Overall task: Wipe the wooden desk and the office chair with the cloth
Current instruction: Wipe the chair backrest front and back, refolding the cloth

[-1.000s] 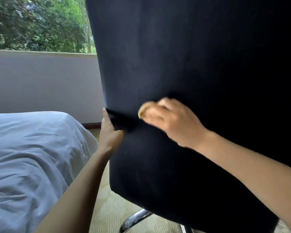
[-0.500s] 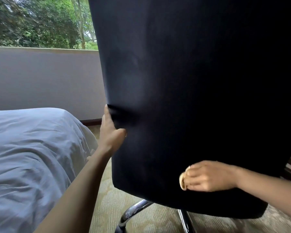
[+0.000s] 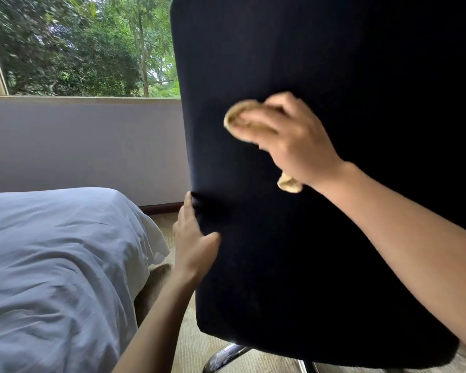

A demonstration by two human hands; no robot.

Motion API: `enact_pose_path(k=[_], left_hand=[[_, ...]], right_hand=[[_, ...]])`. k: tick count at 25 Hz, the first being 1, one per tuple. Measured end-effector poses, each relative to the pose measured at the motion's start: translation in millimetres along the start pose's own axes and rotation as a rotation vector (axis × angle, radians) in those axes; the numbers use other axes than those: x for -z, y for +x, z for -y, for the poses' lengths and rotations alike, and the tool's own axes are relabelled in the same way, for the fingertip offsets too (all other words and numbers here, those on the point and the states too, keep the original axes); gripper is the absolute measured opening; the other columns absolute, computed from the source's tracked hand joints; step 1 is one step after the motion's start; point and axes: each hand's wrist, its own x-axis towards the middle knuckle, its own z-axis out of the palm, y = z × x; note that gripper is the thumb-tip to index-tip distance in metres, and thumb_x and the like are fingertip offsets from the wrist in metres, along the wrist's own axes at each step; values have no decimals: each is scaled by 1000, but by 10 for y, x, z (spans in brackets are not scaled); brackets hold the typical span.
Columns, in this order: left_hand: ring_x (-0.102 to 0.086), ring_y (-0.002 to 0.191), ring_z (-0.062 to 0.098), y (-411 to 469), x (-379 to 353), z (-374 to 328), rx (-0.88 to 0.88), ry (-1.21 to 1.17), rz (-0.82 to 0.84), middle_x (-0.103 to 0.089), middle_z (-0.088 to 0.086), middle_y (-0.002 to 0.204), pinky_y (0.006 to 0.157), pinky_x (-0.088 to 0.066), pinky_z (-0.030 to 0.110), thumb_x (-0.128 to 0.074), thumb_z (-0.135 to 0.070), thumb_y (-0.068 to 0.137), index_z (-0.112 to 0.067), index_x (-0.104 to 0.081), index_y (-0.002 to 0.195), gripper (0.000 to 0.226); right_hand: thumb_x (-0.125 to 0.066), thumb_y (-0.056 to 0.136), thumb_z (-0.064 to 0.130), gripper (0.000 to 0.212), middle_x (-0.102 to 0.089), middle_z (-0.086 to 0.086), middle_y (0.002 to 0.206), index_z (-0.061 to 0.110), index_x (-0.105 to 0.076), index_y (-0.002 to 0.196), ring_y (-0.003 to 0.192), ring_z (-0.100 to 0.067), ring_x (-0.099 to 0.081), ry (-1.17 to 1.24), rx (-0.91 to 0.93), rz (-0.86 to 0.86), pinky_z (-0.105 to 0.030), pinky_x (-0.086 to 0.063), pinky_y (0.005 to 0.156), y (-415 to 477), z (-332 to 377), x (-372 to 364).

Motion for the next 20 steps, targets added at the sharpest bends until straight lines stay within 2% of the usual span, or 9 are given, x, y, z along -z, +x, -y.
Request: enact_pose_path(k=[3,6,8,10,12,14,15,17,20], left_hand=[[-43,120,30,-44,-12,-4,-45,13,-7,-50,5,125,100,-40,53,-45,-10,51,-15,-33,143,93],[-40,127,27,-74,-1,23,-68,2,13,-45,4,134,103,-38,54,-44,-7,52,-17,-28,147,97],[-36,133,23,-87,31,54,-66,-15,33,-41,1,142,107,-34,51,-46,-3,56,-19,-25,149,96],[-35,134,19,-93,75,85,-52,-41,36,-39,1,144,111,-32,39,-49,11,67,-18,-23,149,90],[-40,130,16,-94,119,100,-19,-103,41,-42,3,141,101,-36,14,-47,24,72,-14,-22,149,90],[-45,123,9,-95,155,82,3,-153,59,-45,4,138,87,-37,3,-44,29,70,-10,-21,148,90],[-46,119,4,-98,175,74,9,-169,71,-45,2,137,90,-37,6,-43,29,70,-10,-20,148,91],[-45,116,-2,-110,214,78,12,-186,101,-44,-3,136,102,-33,20,-43,29,69,-11,-21,148,91],[-43,116,-7,-141,265,108,35,-175,153,-43,-11,133,105,-28,29,-40,30,69,-14,-21,148,92]], right_hand=[[-63,82,-6,31,-71,-3,101,13,-74,103,78,-35,-62,-57,-235,-260,-43,-52,64,317,-30,-120],[-61,81,-9,36,-70,-4,105,13,-73,106,86,-31,-57,-17,-380,-332,-44,-51,69,304,173,-298],[-57,85,-6,37,-69,-3,108,15,-71,112,88,-27,-51,25,-331,-239,-42,-50,71,92,382,-402],[-56,87,-1,35,-69,-1,108,17,-69,115,88,-25,-54,44,-229,-94,-38,-50,71,-197,623,-470],[-59,89,4,29,-70,2,106,18,-71,112,84,-23,-62,59,-155,15,-34,-51,71,-528,874,-518],[-61,91,9,24,-70,6,106,20,-72,109,84,-19,-64,117,-119,96,-31,-52,73,-883,1119,-545],[-56,94,10,24,-69,7,105,21,-72,108,85,-18,-64,147,-86,149,-29,-53,75,-1074,1243,-549],[-45,98,12,30,-68,10,103,24,-72,104,87,-14,-62,202,11,269,-26,-51,83,-1478,1485,-536],[-52,93,15,23,-65,14,100,26,-71,99,88,-8,-60,319,161,467,-20,-46,88,-2069,1722,-435]])
